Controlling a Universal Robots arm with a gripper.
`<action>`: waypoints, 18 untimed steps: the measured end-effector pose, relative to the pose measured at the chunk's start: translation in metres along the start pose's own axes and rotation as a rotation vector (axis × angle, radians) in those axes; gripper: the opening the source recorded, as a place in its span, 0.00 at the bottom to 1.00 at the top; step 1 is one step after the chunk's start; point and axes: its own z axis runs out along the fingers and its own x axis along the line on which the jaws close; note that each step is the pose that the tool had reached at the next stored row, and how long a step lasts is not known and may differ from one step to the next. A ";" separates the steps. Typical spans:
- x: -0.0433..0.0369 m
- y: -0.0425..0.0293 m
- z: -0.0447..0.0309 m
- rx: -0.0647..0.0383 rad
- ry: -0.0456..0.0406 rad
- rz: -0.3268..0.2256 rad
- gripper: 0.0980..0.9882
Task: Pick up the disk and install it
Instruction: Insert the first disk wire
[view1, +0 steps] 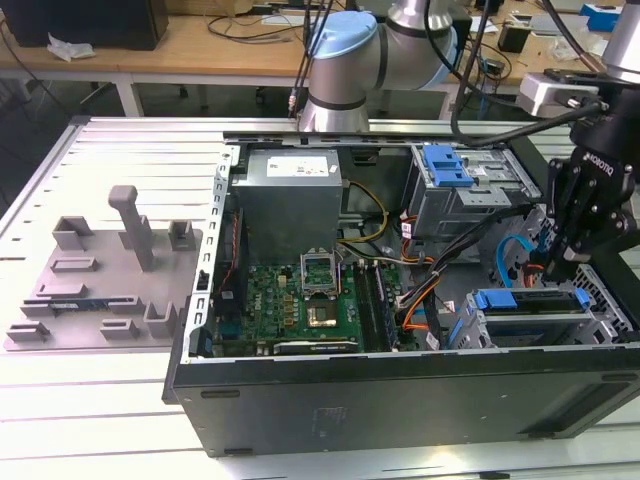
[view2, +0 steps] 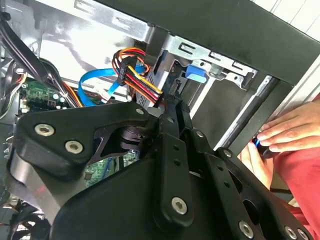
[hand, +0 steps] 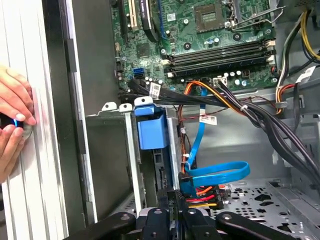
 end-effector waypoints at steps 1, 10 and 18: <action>0.0013 0.0000 0.0001 0.003 -0.0087 -0.002 0.08; 0.0033 0.0006 0.0004 0.017 -0.0414 -0.060 0.08; 0.0154 0.0029 0.0030 0.030 -0.0732 -0.095 0.08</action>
